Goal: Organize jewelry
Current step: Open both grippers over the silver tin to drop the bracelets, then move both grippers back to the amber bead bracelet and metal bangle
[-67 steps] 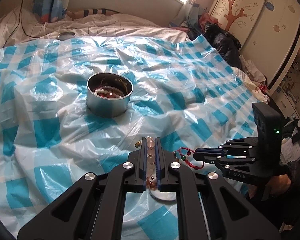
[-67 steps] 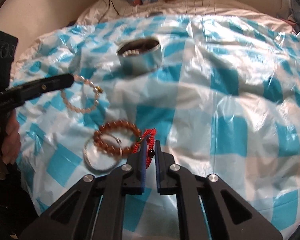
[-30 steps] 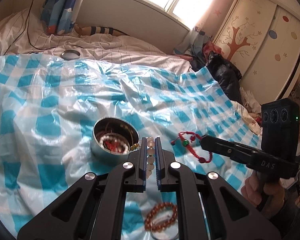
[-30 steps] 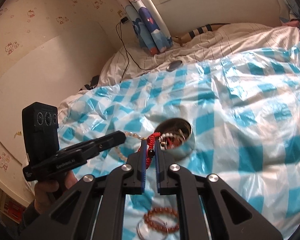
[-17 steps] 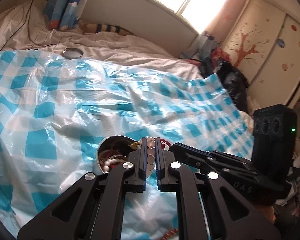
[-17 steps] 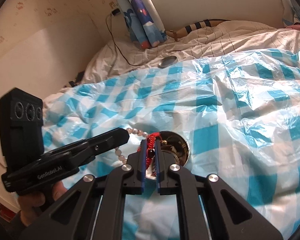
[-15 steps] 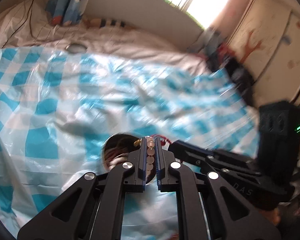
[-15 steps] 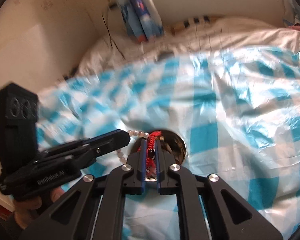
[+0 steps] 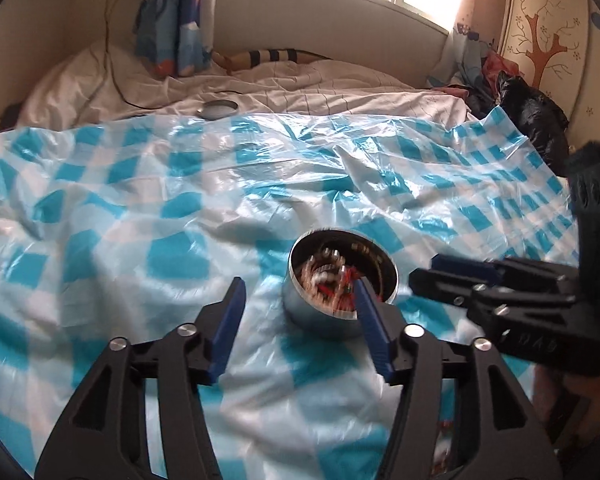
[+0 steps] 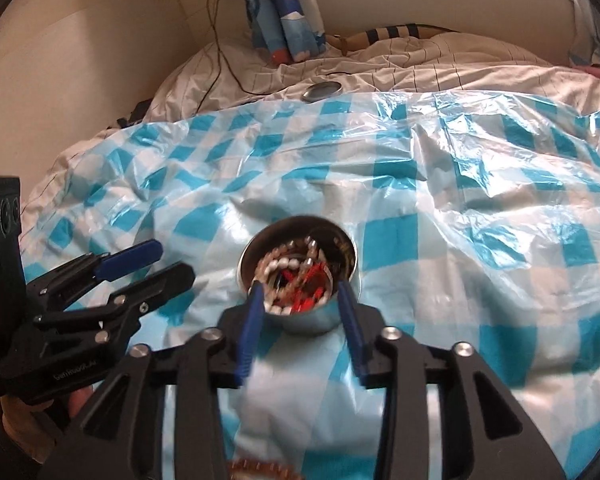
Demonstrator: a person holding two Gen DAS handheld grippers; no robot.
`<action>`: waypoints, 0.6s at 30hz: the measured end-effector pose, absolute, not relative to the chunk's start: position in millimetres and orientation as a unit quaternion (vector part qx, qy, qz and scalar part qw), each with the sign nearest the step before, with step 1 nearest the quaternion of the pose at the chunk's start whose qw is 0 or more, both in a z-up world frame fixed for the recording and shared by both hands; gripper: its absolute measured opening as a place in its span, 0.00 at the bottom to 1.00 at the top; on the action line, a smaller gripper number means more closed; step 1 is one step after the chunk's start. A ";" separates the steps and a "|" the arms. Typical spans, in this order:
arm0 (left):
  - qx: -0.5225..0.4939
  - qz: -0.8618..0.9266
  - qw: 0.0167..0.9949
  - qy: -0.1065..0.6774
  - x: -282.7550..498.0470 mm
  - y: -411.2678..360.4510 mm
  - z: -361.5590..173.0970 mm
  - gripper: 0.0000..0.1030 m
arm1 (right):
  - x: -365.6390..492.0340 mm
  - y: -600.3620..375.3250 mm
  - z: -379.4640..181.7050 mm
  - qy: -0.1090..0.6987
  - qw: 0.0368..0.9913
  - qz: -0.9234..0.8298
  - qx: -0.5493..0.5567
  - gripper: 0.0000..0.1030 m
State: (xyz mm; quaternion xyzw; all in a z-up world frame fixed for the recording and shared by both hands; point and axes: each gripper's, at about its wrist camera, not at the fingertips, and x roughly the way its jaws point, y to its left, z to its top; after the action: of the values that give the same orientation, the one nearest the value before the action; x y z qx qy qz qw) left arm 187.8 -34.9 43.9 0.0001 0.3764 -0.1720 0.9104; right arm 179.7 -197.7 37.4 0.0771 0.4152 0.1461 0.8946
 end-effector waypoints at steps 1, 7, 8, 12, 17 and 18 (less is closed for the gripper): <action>0.001 -0.171 0.910 0.376 177.2 -32.1 42.4 0.58 | 172.8 -196.8 39.6 0.415 0.895 0.148 0.073 0.43; 0.003 -0.173 0.898 0.404 112.5 -23.0 19.0 0.61 | 110.3 -200.9 48.4 0.403 0.903 0.141 0.050 0.53; 0.004 -0.178 0.896 0.407 99.6 -25.3 16.4 0.61 | 97.0 -203.7 48.1 0.402 0.904 0.138 0.049 0.53; 0.013 -0.193 0.892 0.408 67.0 -36.2 11.3 0.61 | 56.7 -217.1 43.8 0.406 0.903 0.129 0.060 0.57; 0.051 -0.198 0.890 0.407 39.3 -50.4 6.8 0.62 | 27.2 -229.2 33.4 0.424 0.896 0.116 0.067 0.58; 0.062 -0.198 0.892 0.403 33.8 -52.5 7.6 0.62 | 23.3 -228.1 32.2 0.427 0.895 0.115 0.063 0.58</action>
State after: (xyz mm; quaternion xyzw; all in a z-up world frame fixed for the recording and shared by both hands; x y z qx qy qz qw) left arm 33.8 -52.5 7.6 0.0616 0.4027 -0.1977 0.8916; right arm 23.3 -228.1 32.2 0.0627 0.4266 0.1149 0.8949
